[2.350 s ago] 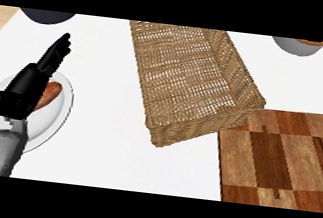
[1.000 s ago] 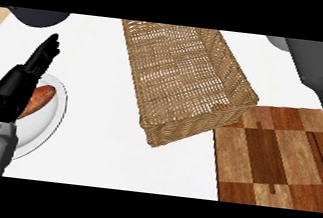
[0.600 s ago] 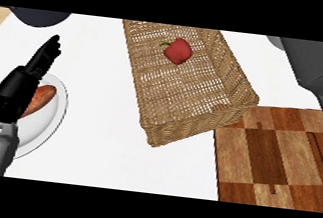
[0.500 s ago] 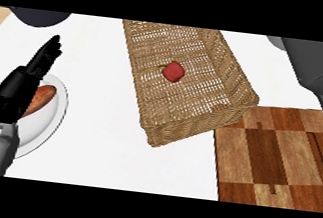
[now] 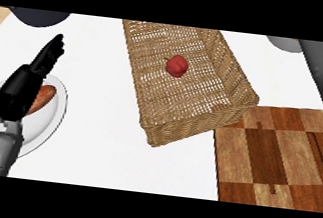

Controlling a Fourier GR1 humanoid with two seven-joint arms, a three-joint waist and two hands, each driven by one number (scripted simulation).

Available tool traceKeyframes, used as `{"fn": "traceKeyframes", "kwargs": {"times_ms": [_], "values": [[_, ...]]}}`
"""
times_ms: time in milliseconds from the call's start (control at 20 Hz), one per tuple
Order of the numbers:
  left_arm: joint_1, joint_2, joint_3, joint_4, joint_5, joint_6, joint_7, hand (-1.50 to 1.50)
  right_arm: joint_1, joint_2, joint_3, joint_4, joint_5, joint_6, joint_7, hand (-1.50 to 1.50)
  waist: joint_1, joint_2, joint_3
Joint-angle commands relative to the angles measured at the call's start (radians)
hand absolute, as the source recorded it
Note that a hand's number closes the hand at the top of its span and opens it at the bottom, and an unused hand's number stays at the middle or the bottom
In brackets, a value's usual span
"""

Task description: Pick the bell pepper from the cutting board and place it in the basket

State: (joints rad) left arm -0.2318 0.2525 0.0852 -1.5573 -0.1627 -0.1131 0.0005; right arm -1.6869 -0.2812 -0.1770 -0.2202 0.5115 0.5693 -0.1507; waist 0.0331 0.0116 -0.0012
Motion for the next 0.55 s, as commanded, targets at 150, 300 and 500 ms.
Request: {"fn": "traceKeyframes", "kwargs": {"times_ms": [150,300,500], "values": [[-0.016,-0.003,-0.003,0.017,0.002,-0.007,-0.015,0.00,-0.007,-0.091,-0.203,0.055,-0.162,-0.202,0.154,-1.50,0.010,0.012,0.000],[-0.007,-0.006,-0.006,-0.019,0.001,-0.004,-0.010,0.00,0.018,-0.139,-0.214,0.067,-0.163,-0.254,0.178,-1.50,0.032,0.017,0.000],[-0.007,-0.003,-0.018,-0.021,-0.001,-0.018,-0.007,0.00,0.074,-0.241,-0.251,0.070,-0.189,-0.260,0.150,-1.50,0.043,0.026,0.001]]}}
